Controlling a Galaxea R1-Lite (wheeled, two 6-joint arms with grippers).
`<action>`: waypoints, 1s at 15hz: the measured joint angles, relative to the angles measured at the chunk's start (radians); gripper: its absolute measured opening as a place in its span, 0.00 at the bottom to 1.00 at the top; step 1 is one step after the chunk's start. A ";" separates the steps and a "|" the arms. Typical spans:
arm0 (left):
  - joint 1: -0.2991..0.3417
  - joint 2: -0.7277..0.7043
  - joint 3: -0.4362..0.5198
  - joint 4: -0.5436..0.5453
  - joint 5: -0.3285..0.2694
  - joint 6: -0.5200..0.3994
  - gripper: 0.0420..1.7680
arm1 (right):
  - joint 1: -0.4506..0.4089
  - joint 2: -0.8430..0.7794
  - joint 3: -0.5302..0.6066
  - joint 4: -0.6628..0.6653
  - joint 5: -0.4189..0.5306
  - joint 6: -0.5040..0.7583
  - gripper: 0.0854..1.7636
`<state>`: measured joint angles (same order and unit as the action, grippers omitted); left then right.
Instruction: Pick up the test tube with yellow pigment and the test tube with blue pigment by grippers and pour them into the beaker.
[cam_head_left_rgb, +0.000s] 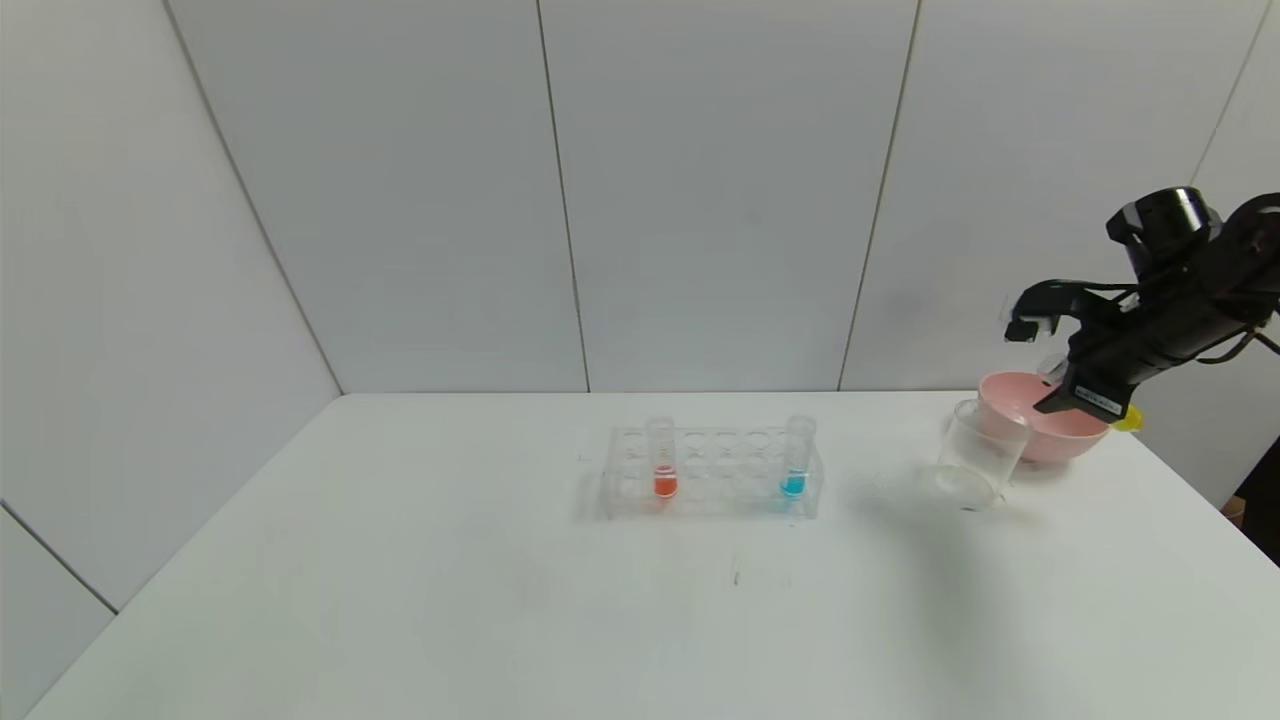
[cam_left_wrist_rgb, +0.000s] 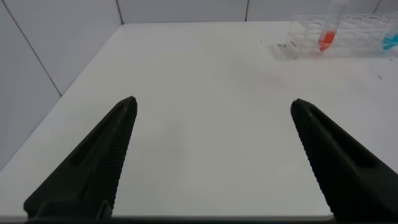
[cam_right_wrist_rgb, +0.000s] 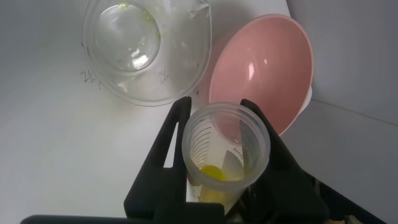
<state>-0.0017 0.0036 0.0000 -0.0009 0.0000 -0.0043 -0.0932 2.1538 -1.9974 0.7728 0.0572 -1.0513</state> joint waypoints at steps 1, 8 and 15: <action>0.000 0.000 0.000 0.000 0.000 0.000 1.00 | 0.008 0.000 0.000 0.011 -0.014 -0.001 0.31; 0.000 0.000 0.000 0.000 0.000 0.000 1.00 | 0.060 0.007 -0.001 0.045 -0.154 -0.016 0.31; 0.000 0.000 0.000 0.000 0.000 0.000 1.00 | 0.078 0.020 -0.003 0.047 -0.261 -0.047 0.31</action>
<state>-0.0017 0.0036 0.0000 -0.0013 0.0000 -0.0043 -0.0153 2.1734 -2.0006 0.8196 -0.2038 -1.0987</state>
